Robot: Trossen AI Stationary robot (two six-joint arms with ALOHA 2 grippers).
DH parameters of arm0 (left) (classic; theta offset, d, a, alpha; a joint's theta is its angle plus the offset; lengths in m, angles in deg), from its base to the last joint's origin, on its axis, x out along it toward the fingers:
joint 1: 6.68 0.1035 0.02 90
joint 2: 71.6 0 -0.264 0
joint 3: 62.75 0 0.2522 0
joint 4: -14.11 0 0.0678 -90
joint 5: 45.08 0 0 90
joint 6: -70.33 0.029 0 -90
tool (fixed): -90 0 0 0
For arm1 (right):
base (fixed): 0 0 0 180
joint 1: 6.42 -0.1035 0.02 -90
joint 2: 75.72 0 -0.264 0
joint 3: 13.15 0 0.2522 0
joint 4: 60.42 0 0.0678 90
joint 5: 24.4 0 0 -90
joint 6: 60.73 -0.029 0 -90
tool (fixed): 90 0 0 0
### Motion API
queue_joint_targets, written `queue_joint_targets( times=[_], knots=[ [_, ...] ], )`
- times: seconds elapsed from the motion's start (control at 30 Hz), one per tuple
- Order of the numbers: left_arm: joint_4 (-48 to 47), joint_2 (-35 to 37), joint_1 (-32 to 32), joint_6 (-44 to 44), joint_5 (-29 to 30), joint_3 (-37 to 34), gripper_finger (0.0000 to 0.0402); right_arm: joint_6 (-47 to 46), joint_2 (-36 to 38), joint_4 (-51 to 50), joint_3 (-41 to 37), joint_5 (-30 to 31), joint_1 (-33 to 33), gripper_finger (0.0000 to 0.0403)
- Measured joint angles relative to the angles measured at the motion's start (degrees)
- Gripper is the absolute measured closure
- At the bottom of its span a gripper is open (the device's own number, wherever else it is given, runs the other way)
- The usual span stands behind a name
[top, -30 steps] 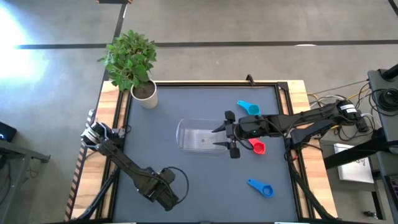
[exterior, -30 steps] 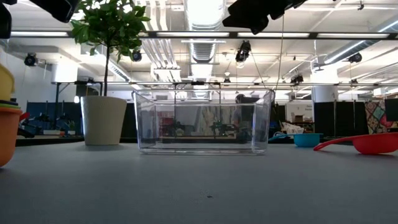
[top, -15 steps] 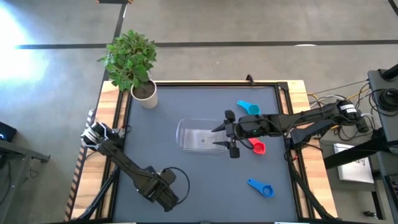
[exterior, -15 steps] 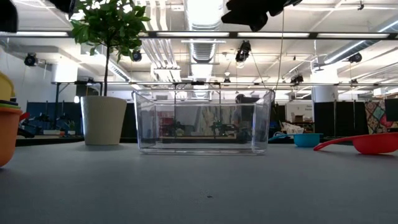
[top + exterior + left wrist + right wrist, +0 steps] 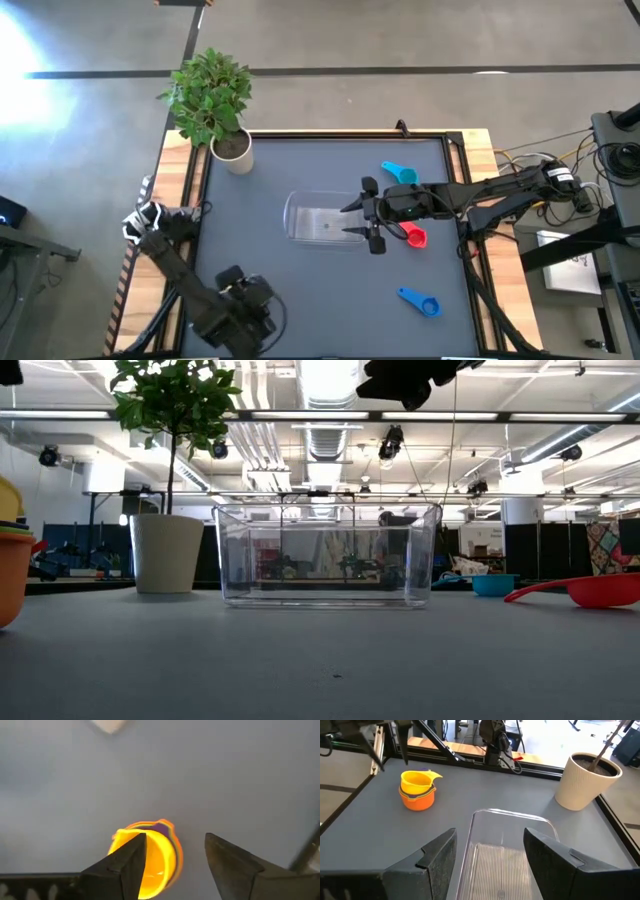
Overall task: Nest measuring cups in basket
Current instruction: Stack the yellow measuring cup on top of the violet measuring cup
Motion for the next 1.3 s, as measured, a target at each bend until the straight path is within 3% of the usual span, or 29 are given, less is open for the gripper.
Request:
queue_joint_targets(
  times=[0.2,0.4,0.73,1.17,1.3],
  knots=[
    [-4.4,0.0,-5.0,-15.9,11.6,-3.6,0.0292,0.0,0.0,0.0,0.0,0.0,-0.1,0.0184],
    [-1.7,-2.3,-6.4,-25.5,13.2,-9.0,0.0392,0.1,0.0,1.7,-0.1,0.0,-0.2,0.0184],
    [-1.5,-10.8,-6.2,-29.2,13.0,-9.0,0.04,0.8,0.0,2.0,-0.1,2.3,-0.2,0.0184],
    [1.6,-13.0,-6.2,-28.2,12.2,-8.8,0.0401,1.0,0.3,2.9,1.8,3.0,-0.3,0.0184],
    [-0.1,-12.0,-7.1,-29.2,15.5,-8.5,0.0401,1.2,3.0,-0.2,2.9,3.7,-0.4,0.0184]
  ],
)
